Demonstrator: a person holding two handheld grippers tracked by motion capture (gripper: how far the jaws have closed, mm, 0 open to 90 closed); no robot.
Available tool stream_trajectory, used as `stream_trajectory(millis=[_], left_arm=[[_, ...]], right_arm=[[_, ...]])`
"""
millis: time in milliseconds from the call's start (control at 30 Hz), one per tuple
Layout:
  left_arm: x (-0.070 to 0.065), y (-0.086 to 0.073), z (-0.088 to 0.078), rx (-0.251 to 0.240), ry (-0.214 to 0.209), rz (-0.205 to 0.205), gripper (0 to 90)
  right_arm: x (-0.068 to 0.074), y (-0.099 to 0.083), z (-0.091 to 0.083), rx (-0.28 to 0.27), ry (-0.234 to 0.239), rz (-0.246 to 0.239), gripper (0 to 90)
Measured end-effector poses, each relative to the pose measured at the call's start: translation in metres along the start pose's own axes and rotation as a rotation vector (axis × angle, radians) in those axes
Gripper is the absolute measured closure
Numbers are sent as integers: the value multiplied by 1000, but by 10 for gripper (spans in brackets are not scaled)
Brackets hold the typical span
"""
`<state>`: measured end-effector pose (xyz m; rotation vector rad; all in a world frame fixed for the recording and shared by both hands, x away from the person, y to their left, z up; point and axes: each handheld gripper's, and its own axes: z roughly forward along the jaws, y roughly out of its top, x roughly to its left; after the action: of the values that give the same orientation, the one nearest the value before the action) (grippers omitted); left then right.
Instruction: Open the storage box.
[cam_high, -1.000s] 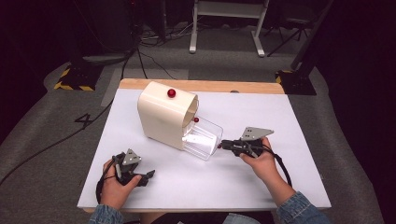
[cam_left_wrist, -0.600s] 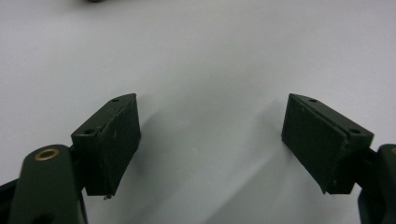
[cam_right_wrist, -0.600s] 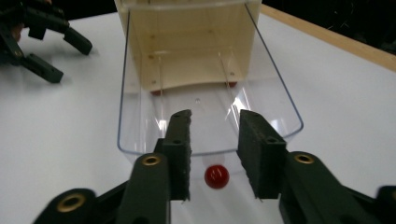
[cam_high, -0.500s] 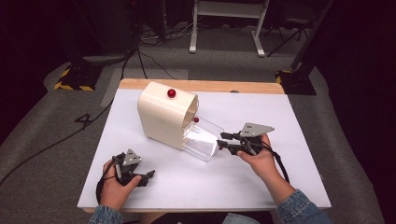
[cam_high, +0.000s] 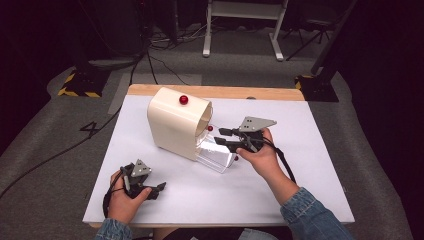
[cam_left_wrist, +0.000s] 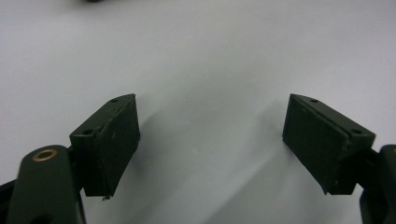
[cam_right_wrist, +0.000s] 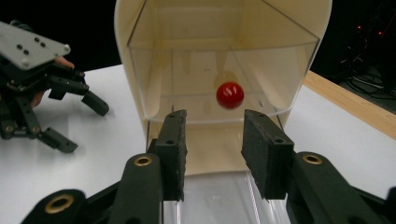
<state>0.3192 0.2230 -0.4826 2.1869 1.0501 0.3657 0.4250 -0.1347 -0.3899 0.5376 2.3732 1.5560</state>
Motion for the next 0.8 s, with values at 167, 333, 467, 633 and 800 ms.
stream_trajectory(millis=[167,333,467,633,800], left_arm=[[0,-1,0,-4,4,7,188],[0,-1,0,-3,4,8,188],[0,0,0,-4,4,7,187],[0,0,0,-3,4,7,187],[-1,-1,0,-6,8,12,188]], right_arm=[[-6,6,10,-9,5,23,589],[-9,7,18,10,-4,15,588],[-11,8,22,7,1,14,603],[-13,8,29,3,4,5,672],[-16,6,29,-1,25,0,744]])
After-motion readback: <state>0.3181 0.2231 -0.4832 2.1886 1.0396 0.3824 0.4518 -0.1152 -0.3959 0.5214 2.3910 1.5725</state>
